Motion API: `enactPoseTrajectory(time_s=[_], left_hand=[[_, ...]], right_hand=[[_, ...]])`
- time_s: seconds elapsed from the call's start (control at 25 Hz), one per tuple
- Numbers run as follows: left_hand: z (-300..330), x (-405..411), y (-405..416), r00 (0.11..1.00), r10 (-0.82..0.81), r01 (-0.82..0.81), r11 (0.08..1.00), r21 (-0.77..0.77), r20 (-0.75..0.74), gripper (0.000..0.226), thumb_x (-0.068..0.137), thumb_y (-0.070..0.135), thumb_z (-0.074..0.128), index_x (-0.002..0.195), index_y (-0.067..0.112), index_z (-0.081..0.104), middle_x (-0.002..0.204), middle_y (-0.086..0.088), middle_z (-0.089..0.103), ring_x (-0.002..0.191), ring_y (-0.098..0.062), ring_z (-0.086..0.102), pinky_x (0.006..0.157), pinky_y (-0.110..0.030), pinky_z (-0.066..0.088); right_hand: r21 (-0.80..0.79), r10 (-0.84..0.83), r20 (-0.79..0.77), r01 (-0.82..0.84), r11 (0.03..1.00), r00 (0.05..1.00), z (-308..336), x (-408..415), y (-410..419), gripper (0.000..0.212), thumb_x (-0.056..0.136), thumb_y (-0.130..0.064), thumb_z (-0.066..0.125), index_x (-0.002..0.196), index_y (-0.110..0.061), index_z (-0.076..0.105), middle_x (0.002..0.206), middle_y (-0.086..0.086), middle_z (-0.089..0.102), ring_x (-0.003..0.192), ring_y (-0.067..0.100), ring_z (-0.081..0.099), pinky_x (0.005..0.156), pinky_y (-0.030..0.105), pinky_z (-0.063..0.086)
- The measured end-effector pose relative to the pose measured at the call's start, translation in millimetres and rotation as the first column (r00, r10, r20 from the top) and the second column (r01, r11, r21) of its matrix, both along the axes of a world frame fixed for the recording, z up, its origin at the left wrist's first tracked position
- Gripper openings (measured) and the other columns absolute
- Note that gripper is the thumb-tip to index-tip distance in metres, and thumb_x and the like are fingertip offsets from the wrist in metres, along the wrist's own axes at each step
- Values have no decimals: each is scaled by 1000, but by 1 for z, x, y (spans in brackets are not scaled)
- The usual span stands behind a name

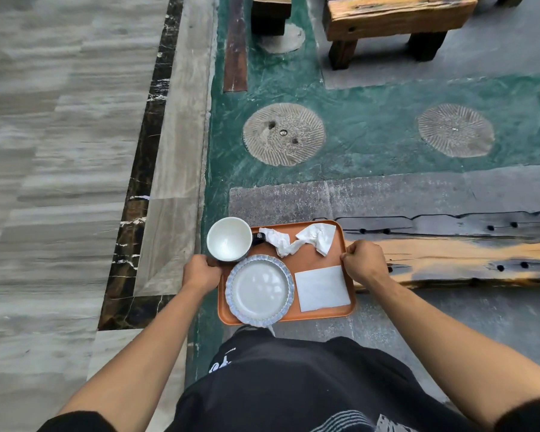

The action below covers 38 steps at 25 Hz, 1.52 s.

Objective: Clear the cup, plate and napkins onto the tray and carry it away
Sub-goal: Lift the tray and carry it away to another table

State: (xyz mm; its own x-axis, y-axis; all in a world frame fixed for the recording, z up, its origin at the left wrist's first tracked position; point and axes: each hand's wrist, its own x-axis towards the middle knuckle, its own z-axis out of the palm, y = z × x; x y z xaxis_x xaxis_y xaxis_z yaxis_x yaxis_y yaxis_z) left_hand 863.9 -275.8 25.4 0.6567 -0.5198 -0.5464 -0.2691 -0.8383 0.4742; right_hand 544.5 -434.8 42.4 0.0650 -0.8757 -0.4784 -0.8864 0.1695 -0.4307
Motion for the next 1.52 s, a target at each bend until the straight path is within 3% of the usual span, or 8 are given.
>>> enactPoseTrajectory(time_s=[0.12, 0.4, 0.48, 0.6, 0.76, 1.0, 1.2, 1.52], left_hand=[[0, 38, -23, 999, -17, 17, 1000, -13, -31, 7, 73, 16, 72, 74, 9, 71, 78, -13, 75, 80, -34, 71, 74, -43, 60], [9, 112, -78, 999, -21, 18, 998, -68, -40, 10, 78, 8, 71, 69, 11, 67, 83, -16, 74, 84, -33, 69, 70, -34, 51], [6, 130, -92, 998, -15, 10, 997, -78, -65, 3, 73, 12, 72, 71, 9, 70, 80, -14, 75, 81, -33, 71, 74, -42, 60], [0, 158, -111, 993, -7, -1, 997, -73, -114, 13, 60, 21, 69, 66, 10, 70, 74, -12, 74, 76, -32, 74, 76, -53, 64], [-15, 186, -143, 992, -23, 16, 998, -54, -125, 18, 56, 21, 63, 66, 8, 70, 71, -11, 73, 75, -33, 74, 74, -54, 64], [-13, 209, -210, 999, -13, 11, 999, -30, -45, 6, 75, 9, 69, 74, 2, 70, 80, -17, 75, 80, -31, 72, 79, -48, 63], [-18, 230, -279, 999, 19, -19, 1000, -5, -33, 5, 72, 10, 70, 73, 6, 71, 78, -15, 75, 79, -33, 74, 78, -53, 63], [-11, 256, -392, 996, 76, -76, 997, 6, -46, 10, 70, 17, 70, 75, 9, 72, 77, -11, 75, 77, -32, 74, 75, -53, 64]], right_hand=[[2, -19, -10, 19, 1000, 1000, 0, 32, -15, 21, 85, -18, 65, 67, -7, 69, 74, 11, 72, 76, 31, 67, 67, 32, 53], [-23, -50, -31, 49, 999, 998, 1, 105, -55, 23, 85, -16, 65, 66, -3, 69, 69, 12, 70, 73, 33, 65, 63, 32, 49], [-33, -60, -35, 58, 998, 998, 1, 121, -69, 24, 84, -17, 66, 65, -3, 68, 67, 13, 69, 73, 34, 65, 63, 32, 48], [-27, -60, -38, 59, 998, 997, 1, 143, -88, 25, 85, -17, 66, 65, -1, 68, 68, 15, 70, 72, 34, 66, 64, 34, 54], [-20, -79, -39, 78, 997, 996, -4, 165, -120, 25, 86, -16, 66, 67, -1, 68, 70, 17, 71, 75, 35, 66, 64, 30, 48], [-2, -50, -34, 50, 999, 998, -14, 199, -194, 26, 85, -20, 67, 64, -4, 66, 69, 16, 70, 74, 37, 66, 68, 34, 54], [12, -42, -24, 43, 999, 999, -11, 221, -271, 20, 87, -16, 66, 75, -1, 71, 76, 18, 71, 71, 34, 61, 63, 31, 48], [18, -6, 7, 6, 1000, 1000, -2, 250, -392, 19, 86, -12, 63, 75, 1, 71, 75, 19, 71, 77, 37, 67, 68, 39, 57]])
